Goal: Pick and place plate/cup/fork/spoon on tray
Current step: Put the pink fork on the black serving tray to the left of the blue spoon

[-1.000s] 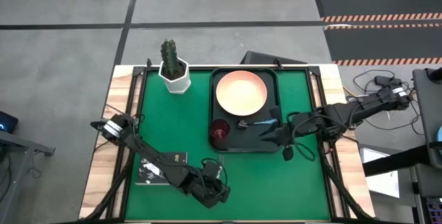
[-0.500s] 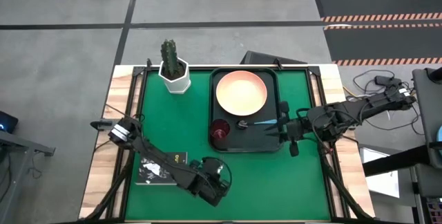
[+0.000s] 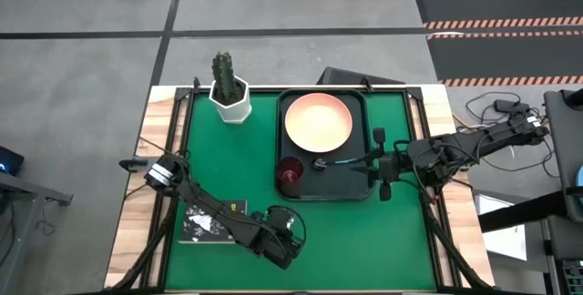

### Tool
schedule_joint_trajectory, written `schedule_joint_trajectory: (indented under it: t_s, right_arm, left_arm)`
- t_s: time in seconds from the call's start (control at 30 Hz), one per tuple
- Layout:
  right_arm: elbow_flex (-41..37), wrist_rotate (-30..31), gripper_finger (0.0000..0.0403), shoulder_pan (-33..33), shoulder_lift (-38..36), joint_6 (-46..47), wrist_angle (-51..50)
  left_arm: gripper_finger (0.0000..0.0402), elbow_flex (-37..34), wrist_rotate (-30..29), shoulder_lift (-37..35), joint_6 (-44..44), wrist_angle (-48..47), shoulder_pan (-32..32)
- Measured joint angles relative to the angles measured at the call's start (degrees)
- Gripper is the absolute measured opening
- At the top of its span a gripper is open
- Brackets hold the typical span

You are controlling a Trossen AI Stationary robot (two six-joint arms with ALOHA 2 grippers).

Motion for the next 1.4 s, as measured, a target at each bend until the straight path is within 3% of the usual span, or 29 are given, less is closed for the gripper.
schedule_joint_trajectory:
  t_s: [0.17,0.3,0.4,0.6,0.83,1.03,1.17,1.4]
  right_arm:
    - [0.0,0.0,0.0056,0.0,0.0,0.1,-0.1]
    - [0.0,0.0,0.0056,0.0,0.0,0.3,0.0]
    - [0.0,0.0,0.0056,0.0,0.0,0.7,-0.1]
    - [0.0,0.0,0.0056,0.0,0.0,0.8,-0.1]
    - [0.0,0.0,0.0056,0.0,0.0,1.9,-2.3]
    - [0.0,0.0,0.0056,0.0,-0.9,4.5,-3.6]
    - [0.0,-0.1,0.0054,0.0,-1.7,7.3,-4.4]
    - [-3.0,-2.6,0.004,0.2,-2.4,10.5,2.2]
  left_arm:
    - [0.016,-2.3,0.1,2.0,0.0,3.0,0.3]
    - [0.0167,-2.7,2.1,3.8,0.0,4.9,0.5]
    - [0.0139,-2.8,2.2,4.5,-0.6,4.5,0.4]
    - [0.0023,-3.3,2.1,3.9,-1.6,3.9,0.3]
    - [0.002,-3.0,1.2,2.0,0.5,4.2,-0.2]
    - [0.0017,0.2,-11.8,-4.1,18.3,6.2,-2.9]
    - [0.0017,1.7,-21.1,-6.4,35.3,9.5,-4.3]
    - [0.0017,2.0,-33.0,-7.9,65.8,25.1,-4.9]
